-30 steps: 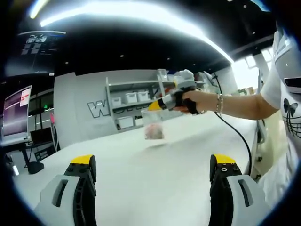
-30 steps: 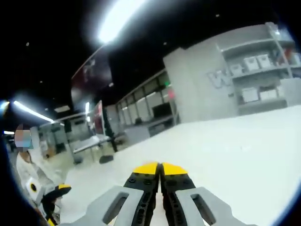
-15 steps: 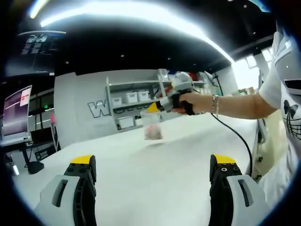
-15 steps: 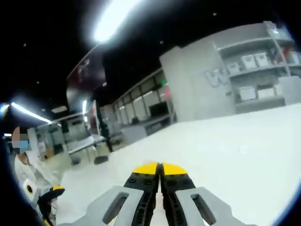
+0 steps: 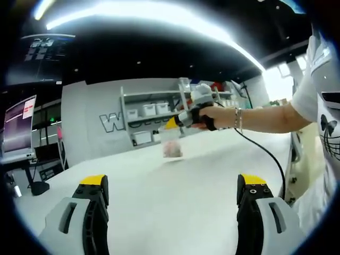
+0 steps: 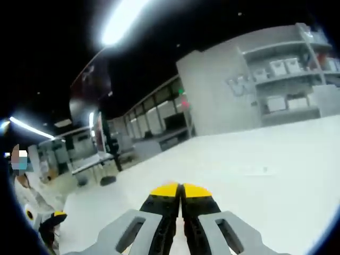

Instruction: Open the resealable bag by pulling the two sides of the seal apart until the entire bag opening is separated and visibly accessible.

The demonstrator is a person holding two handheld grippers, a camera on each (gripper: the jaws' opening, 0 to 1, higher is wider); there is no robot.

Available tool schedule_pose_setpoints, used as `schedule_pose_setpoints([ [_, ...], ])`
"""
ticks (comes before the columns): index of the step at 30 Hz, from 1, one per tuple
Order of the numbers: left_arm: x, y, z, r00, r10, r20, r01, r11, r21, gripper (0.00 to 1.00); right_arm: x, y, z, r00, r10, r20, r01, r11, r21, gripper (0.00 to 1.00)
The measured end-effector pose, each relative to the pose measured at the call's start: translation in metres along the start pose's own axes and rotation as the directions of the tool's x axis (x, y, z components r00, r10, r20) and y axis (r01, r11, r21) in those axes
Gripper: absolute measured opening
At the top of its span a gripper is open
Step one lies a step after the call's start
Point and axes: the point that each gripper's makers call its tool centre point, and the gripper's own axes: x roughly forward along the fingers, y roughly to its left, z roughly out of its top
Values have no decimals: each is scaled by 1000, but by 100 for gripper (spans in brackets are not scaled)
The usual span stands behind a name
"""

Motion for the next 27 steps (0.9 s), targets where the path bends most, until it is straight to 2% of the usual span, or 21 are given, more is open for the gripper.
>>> schedule_pose_setpoints([
  [15,6,7,0,1000,-7,-1,7,1000,-4,100,18,-4,4,1000,-2,-5,2,1000,-1,0],
  [24,10,9,8,1000,-10,13,10,1000,8,100,31,-10,6,1000,-11,-18,11,1000,-10,0],
  [27,12,9,4,1000,-14,7,14,1000,4,100,34,-12,6,1000,-14,-22,14,1000,-11,0],
])
